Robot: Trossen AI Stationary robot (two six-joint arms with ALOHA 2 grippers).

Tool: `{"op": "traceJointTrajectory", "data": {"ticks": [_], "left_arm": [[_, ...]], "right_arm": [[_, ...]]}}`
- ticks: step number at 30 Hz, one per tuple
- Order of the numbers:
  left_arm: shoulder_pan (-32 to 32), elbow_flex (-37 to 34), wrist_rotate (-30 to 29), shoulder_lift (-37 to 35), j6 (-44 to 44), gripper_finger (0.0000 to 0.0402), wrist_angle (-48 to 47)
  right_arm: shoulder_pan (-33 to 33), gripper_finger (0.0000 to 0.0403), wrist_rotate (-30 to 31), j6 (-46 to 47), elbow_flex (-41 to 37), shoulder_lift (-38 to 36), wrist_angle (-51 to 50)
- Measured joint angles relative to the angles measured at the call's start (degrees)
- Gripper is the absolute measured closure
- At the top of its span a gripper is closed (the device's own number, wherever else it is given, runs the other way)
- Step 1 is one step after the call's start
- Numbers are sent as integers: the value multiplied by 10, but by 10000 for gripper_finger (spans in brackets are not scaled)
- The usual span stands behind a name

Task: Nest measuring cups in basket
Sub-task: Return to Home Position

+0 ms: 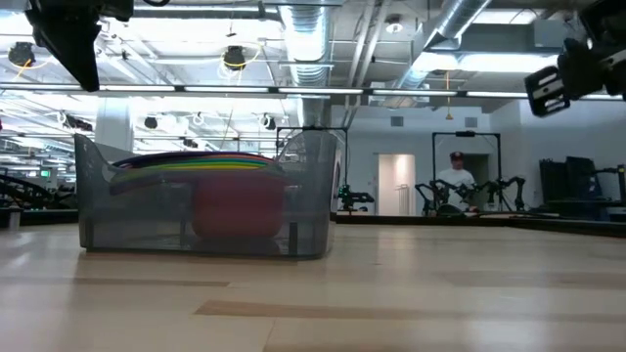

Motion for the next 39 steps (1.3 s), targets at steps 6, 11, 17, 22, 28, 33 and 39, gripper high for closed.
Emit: {"op": "traceJointTrajectory", "data": {"ticks": [6,11,17,22,28,33,39], "left_arm": [[0,0,0,0,0,346,0],[0,0,0,0,0,346,0],[0,0,0,0,0,346,0],[0,0,0,0,0,346,0],[0,0,2,0,14,346,-2],[-1,-29,26,-34,56,346,29],[-3,-202,-93,-208,153,346,391]], "right_arm": [[-3,255,-1,-64,0,-20,-3],[-19,258,4,-89,0,-19,-4],[-22,259,4,-69,0,-16,-2],[-22,252,4,-69,-1,-16,-3],[-22,246,4,-68,-1,-16,-2],[-22,248,4,-68,-1,-16,-3],[-22,257,4,-67,-1,-16,-2]]}}
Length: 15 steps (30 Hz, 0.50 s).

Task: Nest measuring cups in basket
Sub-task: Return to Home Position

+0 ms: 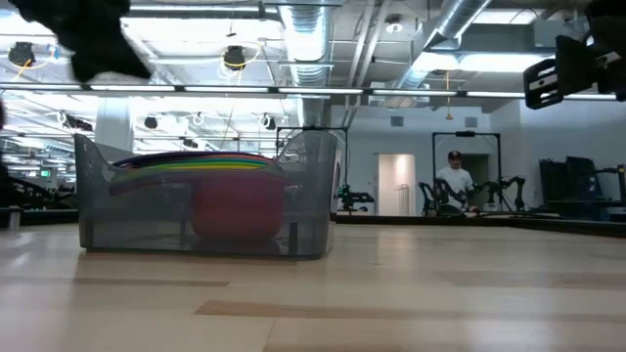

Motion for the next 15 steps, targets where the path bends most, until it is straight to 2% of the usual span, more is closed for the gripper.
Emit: {"op": "traceJointTrajectory", "data": {"ticks": [4,6,9,12,15], "left_arm": [[1,-148,51,-111,248,346,378],[4,-211,89,-159,327,346,505],[21,-276,116,-217,355,346,568],[41,-322,141,-270,363,346,571],[66,-354,191,-326,373,346,571]], "right_arm": [[0,261,0,0,0,0,0],[0,263,0,0,0,0,0],[0,264,0,0,0,0,0],[0,262,0,0,0,0,0],[0,258,0,0,0,0,0]]}}
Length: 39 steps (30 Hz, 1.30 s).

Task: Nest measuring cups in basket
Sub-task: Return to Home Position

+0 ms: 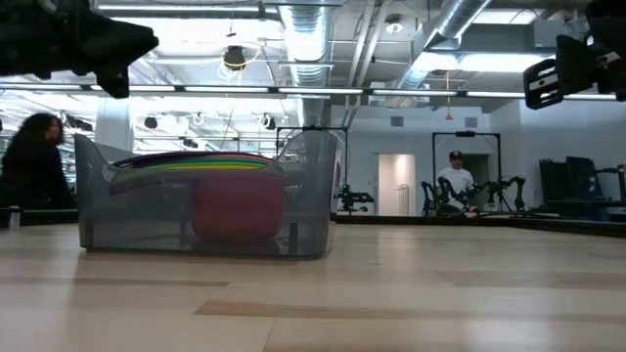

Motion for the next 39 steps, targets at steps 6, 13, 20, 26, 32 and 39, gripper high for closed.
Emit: {"op": "traceJointTrajectory", "data": {"ticks": [6,13,20,26,32,39], "left_arm": [[49,-15,93,-6,-5,346,-4],[56,-16,139,-5,-33,346,-92],[56,-16,153,-1,-16,346,-90],[56,-17,153,-1,-36,346,-91],[56,-17,153,-1,-36,346,-92],[56,-18,153,-1,-37,346,-91]], "right_arm": [[0,251,0,0,0,1,0],[0,248,0,-1,0,0,0],[0,252,0,-1,0,0,0],[0,260,0,-1,0,0,0],[0,265,0,-1,0,0,0],[0,262,0,-1,0,0,0]]}}
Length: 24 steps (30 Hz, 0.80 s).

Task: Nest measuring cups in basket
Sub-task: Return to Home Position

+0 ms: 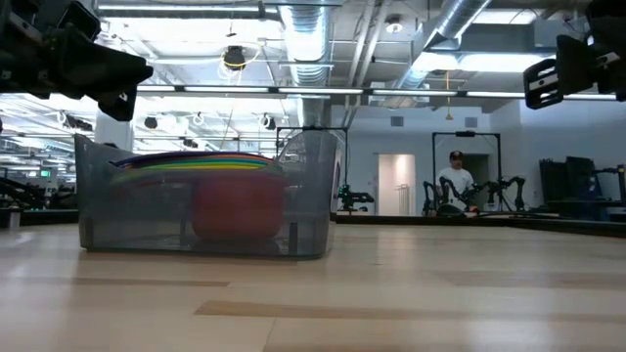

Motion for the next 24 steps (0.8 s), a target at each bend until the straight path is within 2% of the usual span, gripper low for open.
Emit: {"op": "traceJointTrajectory", "data": {"ticks": [13,24], "left_arm": [[0,0,0,0,-1,346,0],[0,0,0,0,-1,346,0]], "right_arm": [[0,252,0,0,0,0,0],[0,265,0,0,0,0,0]]}}
